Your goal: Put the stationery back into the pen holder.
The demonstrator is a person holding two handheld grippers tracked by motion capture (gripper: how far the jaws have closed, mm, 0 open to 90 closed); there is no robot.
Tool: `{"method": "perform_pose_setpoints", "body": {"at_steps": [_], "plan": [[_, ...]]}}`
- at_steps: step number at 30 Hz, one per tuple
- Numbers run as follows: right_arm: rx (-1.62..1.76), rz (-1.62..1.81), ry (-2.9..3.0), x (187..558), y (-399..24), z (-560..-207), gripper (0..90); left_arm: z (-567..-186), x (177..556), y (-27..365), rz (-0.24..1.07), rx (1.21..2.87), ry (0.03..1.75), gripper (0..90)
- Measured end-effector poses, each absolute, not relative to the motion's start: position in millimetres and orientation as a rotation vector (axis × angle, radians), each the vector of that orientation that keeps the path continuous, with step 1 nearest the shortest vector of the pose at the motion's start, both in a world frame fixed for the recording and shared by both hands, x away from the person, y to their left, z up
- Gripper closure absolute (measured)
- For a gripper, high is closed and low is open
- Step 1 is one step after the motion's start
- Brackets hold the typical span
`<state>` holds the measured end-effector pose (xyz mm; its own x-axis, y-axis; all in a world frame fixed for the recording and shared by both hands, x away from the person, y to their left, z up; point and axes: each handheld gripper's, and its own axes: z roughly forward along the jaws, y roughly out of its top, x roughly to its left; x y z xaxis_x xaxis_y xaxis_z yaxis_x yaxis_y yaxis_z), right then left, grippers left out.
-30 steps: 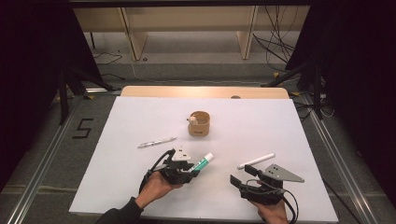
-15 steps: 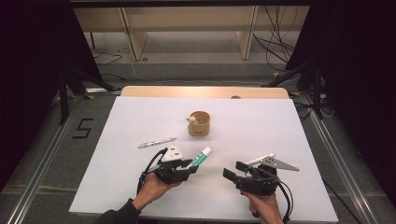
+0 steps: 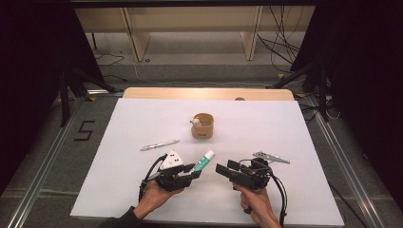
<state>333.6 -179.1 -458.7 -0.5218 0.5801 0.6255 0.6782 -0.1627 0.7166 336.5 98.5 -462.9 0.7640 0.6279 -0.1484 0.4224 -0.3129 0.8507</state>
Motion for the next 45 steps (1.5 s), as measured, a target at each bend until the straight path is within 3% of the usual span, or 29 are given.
{"method": "perform_pose_setpoints", "body": {"at_steps": [17,45], "plan": [[-1.497,-1.769,-1.847,344,-162,-463,33.9,-462,326,96,0.234,1.928,0.768,65.2],[-1.477,-1.762,-1.757,352,-151,-469,55.1,-461,319,92,0.207,1.913,0.727,65.2]]}}
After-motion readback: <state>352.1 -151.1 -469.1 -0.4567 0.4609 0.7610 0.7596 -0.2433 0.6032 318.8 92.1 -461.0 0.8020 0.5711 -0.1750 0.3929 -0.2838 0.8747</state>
